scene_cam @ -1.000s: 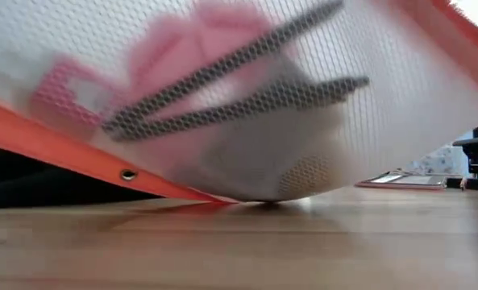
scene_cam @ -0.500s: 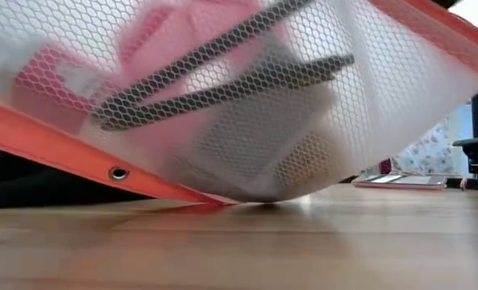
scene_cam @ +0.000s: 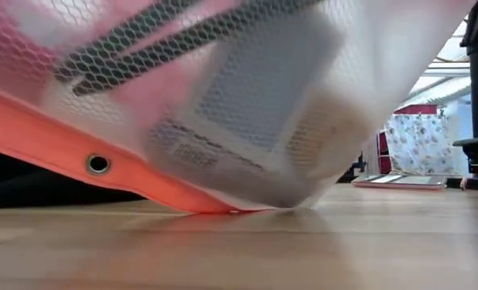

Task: Unpack backpack
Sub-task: Close the orange zip bag

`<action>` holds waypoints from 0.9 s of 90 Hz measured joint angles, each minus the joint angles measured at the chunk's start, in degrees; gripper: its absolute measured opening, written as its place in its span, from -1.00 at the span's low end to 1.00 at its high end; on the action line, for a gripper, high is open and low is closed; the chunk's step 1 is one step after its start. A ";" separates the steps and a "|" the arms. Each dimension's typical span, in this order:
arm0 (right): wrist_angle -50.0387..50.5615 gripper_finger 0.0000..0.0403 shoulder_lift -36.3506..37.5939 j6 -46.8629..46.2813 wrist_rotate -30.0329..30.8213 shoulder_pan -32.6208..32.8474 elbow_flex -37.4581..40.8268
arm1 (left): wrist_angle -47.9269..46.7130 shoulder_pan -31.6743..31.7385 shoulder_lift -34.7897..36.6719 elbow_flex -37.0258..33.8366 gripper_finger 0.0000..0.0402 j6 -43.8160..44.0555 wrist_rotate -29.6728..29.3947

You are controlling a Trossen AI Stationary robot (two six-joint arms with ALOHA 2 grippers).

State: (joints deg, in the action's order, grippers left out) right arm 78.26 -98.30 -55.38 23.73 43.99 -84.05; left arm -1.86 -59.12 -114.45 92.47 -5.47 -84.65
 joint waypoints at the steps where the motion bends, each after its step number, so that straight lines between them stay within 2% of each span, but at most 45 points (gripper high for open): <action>1: 0.08 -1.00 0.04 -0.15 -0.03 0.07 0.00 | -0.02 -0.08 0.00 0.00 -0.98 0.00 -0.17; 34: 1.33 -1.00 0.80 -2.48 -1.75 2.82 0.02 | -0.11 -1.65 0.00 0.00 -0.98 -1.34 -5.26; 81: 3.09 -1.00 4.22 -9.95 -2.74 8.28 0.02 | -0.18 -2.14 0.00 0.02 -0.98 -1.45 -5.41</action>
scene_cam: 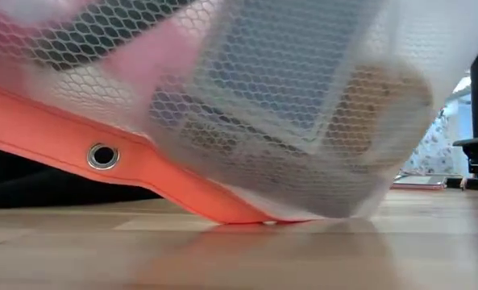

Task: Unpack backpack
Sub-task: Close the orange zip bag

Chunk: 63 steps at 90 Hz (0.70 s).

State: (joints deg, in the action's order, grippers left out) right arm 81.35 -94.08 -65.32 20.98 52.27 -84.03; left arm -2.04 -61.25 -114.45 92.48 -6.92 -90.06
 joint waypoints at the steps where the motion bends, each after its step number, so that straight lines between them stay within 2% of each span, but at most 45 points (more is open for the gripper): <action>1: 0.08 -1.00 0.00 -0.13 0.01 0.12 0.00 | 0.00 0.00 0.00 -0.01 -0.98 0.00 0.00; 63: 0.85 -1.00 -0.02 -3.08 -1.70 3.37 0.04 | -0.55 0.02 0.00 0.01 -0.98 0.02 0.02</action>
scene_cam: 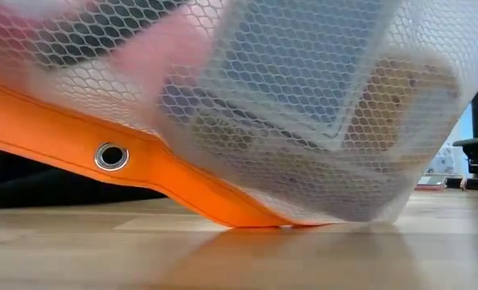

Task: Unpack backpack
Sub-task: Close the orange zip bag, then put the zip bag into the black backpack

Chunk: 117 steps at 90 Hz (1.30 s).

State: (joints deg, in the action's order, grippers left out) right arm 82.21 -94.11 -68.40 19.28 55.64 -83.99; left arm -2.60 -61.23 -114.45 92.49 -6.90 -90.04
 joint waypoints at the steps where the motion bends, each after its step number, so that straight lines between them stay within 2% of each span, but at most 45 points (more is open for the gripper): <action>1: -0.01 -1.00 0.00 0.00 0.00 0.04 0.00 | -0.02 0.00 0.00 -0.01 -0.98 0.00 0.00; 31: -0.53 -0.98 -0.02 -1.35 0.97 1.22 0.00 | -0.08 0.02 0.00 0.00 -0.98 0.02 0.00; 42: -3.96 -0.84 -0.02 2.39 5.68 1.14 0.00 | -0.06 0.40 0.00 0.00 -0.98 0.11 -0.01; 62: -5.62 -0.58 -0.04 5.53 6.78 0.72 0.00 | -0.06 1.67 0.00 0.00 -0.98 0.57 -0.02; 71: -7.92 -0.51 -0.04 8.83 11.72 0.24 0.00 | -0.06 2.27 0.00 0.00 -0.98 0.99 -0.02; 82: -17.43 -0.45 -0.04 18.51 20.07 -0.95 0.00 | -1.23 3.73 0.00 -0.07 -0.98 4.28 1.21; 86: -23.01 -0.42 -0.04 23.50 21.36 -1.63 0.00 | -1.85 4.25 0.00 -0.13 -0.98 4.91 1.81; 105: -50.12 -0.25 -0.66 45.78 20.88 -4.42 -0.04 | -3.10 6.52 0.00 -0.20 -0.98 6.62 5.04; 117: -57.17 -0.11 -2.72 51.60 16.36 -6.07 -0.07 | -3.14 6.93 -0.02 -0.24 -0.98 7.12 6.66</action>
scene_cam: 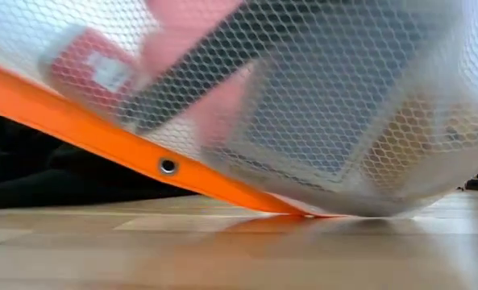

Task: Unpack backpack
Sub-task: Put the zip bag into the black backpack

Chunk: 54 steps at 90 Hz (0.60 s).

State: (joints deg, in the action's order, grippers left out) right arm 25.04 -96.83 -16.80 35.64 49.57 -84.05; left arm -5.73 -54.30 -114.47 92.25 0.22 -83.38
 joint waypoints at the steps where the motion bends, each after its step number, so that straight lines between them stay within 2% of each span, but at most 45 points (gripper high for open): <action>1: -0.23 -0.10 -0.20 0.05 -0.55 -0.16 0.00 | -0.03 0.02 0.00 0.00 -0.98 0.20 0.03; 16: -1.74 0.02 -4.23 -0.28 -5.55 -2.96 0.00 | -0.81 0.32 0.00 -0.02 -0.98 1.02 0.11; 37: -5.84 0.08 -7.24 -0.08 -6.35 -7.94 0.02 | -0.94 0.85 0.00 -0.04 -0.98 1.06 0.50; 54: -7.68 0.07 -6.74 -1.30 -14.90 -10.20 0.04 | -2.51 1.05 -0.02 -0.04 -0.98 3.06 1.62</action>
State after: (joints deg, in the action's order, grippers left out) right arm 17.36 -103.57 -18.10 20.74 39.36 -84.01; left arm -8.25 -53.25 -114.50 92.20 3.28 -81.76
